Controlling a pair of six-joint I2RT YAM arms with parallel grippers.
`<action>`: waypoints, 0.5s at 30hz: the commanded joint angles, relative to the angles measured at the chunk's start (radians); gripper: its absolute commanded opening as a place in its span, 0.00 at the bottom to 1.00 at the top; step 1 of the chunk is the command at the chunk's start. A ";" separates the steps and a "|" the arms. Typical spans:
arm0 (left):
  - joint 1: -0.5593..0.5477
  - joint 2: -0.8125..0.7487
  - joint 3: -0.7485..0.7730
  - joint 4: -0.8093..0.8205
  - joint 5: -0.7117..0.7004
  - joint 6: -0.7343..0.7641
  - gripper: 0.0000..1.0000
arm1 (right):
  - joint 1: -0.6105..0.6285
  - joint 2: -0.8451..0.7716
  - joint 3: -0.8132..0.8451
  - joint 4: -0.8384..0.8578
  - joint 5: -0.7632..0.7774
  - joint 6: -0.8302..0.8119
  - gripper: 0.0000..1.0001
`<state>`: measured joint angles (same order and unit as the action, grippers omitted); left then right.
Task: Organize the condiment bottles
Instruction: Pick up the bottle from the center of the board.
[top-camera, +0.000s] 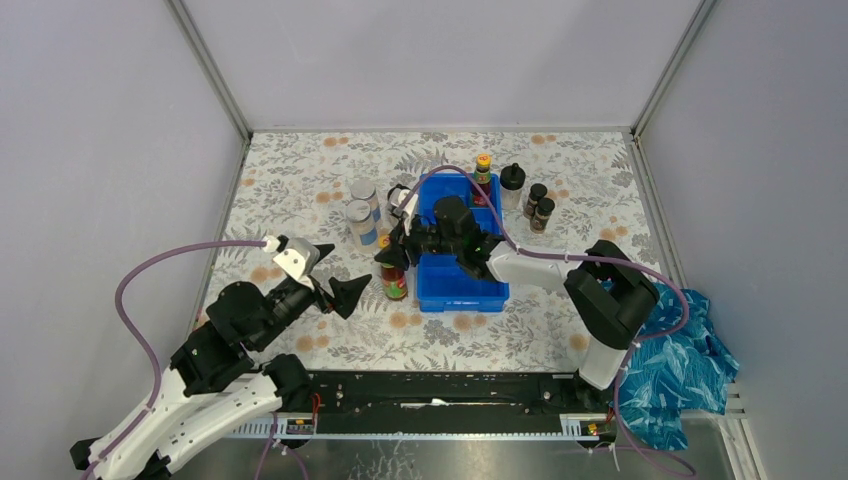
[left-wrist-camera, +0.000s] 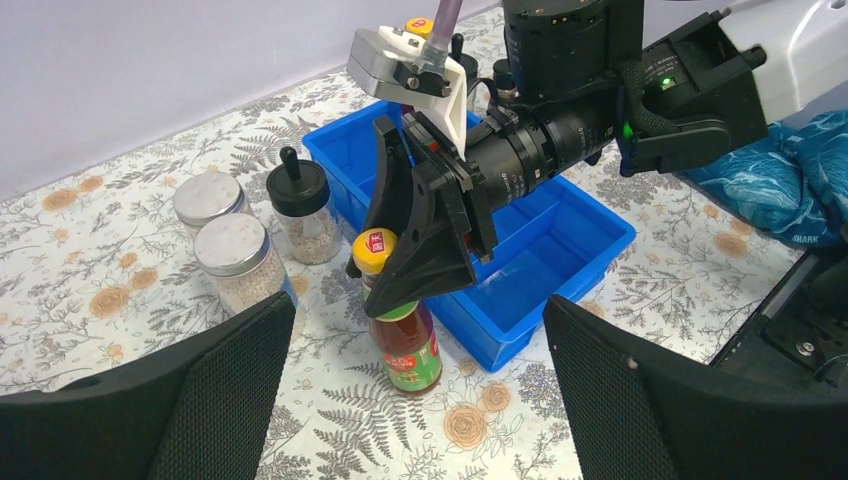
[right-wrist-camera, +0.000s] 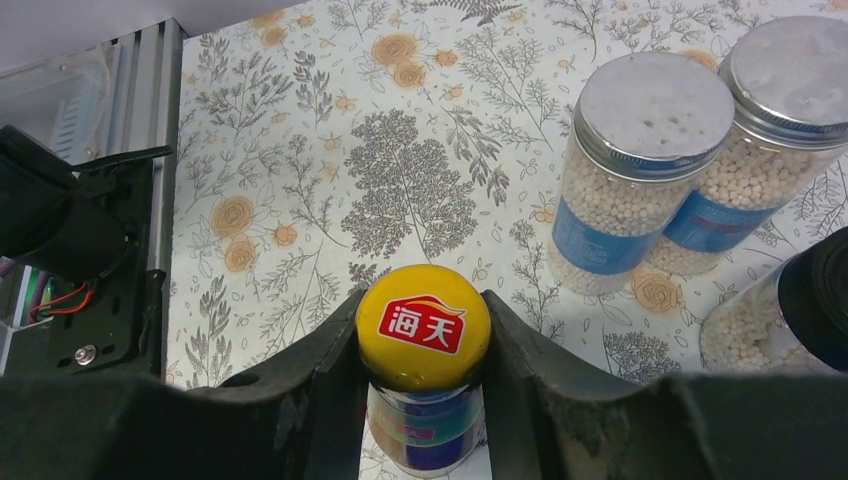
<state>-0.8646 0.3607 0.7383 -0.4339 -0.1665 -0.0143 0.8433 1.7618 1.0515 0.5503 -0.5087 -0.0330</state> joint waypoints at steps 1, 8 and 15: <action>-0.006 -0.020 -0.023 0.057 -0.023 -0.025 0.98 | -0.005 -0.095 0.074 0.031 -0.005 -0.010 0.00; -0.007 -0.033 -0.030 0.056 -0.027 -0.040 0.98 | -0.004 -0.115 0.113 0.009 0.000 -0.013 0.00; -0.006 -0.044 -0.036 0.050 -0.034 -0.050 0.98 | -0.005 -0.134 0.135 0.006 0.017 -0.027 0.00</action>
<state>-0.8646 0.3309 0.7177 -0.4221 -0.1841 -0.0521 0.8433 1.7245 1.1015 0.4522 -0.5018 -0.0486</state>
